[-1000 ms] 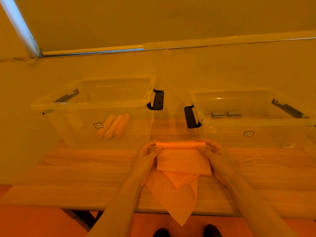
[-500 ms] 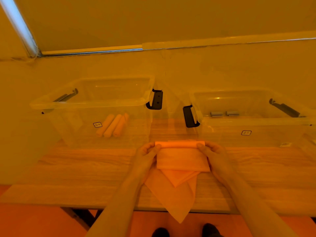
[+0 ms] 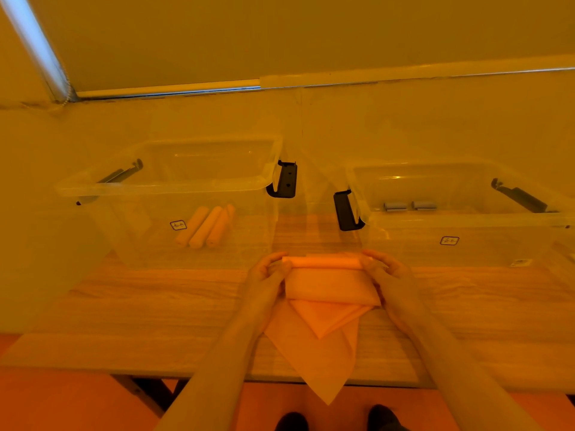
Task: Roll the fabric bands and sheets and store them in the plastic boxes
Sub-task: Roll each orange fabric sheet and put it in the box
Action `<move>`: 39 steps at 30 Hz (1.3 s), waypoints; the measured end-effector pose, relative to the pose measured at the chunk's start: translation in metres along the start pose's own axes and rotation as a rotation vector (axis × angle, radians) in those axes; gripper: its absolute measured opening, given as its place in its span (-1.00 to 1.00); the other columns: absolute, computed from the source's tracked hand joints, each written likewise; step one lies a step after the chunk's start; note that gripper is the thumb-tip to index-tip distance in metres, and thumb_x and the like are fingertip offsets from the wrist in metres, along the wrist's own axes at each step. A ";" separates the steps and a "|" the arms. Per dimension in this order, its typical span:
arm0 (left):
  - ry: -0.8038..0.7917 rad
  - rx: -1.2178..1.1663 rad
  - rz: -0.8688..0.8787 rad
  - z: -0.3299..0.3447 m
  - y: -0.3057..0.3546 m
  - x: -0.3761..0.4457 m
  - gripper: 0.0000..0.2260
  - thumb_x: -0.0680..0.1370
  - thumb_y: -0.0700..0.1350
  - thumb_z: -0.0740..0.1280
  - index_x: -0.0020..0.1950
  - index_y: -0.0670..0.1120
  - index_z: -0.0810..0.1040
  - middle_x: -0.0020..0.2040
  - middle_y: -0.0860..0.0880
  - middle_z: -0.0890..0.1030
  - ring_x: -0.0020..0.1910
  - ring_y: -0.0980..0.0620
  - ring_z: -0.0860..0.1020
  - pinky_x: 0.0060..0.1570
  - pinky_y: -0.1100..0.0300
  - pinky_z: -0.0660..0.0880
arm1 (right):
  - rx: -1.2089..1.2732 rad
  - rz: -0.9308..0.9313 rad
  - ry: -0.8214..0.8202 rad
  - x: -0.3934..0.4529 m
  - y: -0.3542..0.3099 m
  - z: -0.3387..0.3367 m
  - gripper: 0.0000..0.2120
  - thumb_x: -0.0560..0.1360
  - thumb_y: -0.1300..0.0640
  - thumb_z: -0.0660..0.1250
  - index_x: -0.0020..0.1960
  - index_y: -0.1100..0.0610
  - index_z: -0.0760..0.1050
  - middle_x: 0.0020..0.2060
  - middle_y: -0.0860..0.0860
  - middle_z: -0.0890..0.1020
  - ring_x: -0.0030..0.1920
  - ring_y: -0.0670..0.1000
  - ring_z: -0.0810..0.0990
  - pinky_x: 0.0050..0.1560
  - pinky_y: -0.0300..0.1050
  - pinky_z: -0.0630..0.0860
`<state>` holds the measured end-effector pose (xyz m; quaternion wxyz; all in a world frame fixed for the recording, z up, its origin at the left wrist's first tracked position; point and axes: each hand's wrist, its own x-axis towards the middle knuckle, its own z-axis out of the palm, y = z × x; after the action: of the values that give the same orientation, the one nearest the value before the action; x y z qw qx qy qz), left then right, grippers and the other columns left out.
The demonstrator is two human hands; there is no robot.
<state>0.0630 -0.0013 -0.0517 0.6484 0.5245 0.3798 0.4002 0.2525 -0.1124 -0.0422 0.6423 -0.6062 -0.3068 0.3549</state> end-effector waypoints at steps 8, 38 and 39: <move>-0.018 0.051 0.030 -0.002 -0.001 -0.002 -0.76 0.51 -0.01 0.38 0.17 0.07 0.56 0.11 -0.10 0.61 0.04 -0.14 0.61 -0.07 -0.11 0.58 | 0.004 0.003 -0.034 0.000 0.000 -0.001 -0.84 0.53 0.04 0.31 0.10 -0.09 0.53 0.04 0.01 0.59 -0.01 0.08 0.62 -0.19 -0.05 0.61; 0.050 -0.015 0.026 0.000 -0.004 0.002 -0.74 0.54 -0.12 0.35 0.20 -0.14 0.55 0.12 -0.24 0.61 -0.11 -0.03 0.59 -0.28 0.13 0.50 | 0.017 0.031 0.014 -0.001 -0.002 0.000 -0.83 0.51 0.02 0.34 0.04 0.06 0.60 -0.09 0.09 0.68 -0.11 0.07 0.65 -0.13 -0.01 0.59; 0.046 -0.021 0.035 0.001 -0.003 0.002 -0.79 0.54 -0.13 0.35 0.16 -0.13 0.57 0.09 -0.24 0.61 -0.13 -0.01 0.58 -0.28 0.14 0.49 | 0.014 0.027 0.013 -0.002 -0.002 0.000 -0.84 0.52 0.03 0.33 0.04 0.05 0.59 -0.07 0.09 0.66 -0.12 0.06 0.64 -0.19 -0.06 0.59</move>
<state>0.0650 0.0000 -0.0551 0.6377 0.5149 0.3814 0.4275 0.2522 -0.1140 -0.0398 0.6436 -0.6081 -0.2921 0.3615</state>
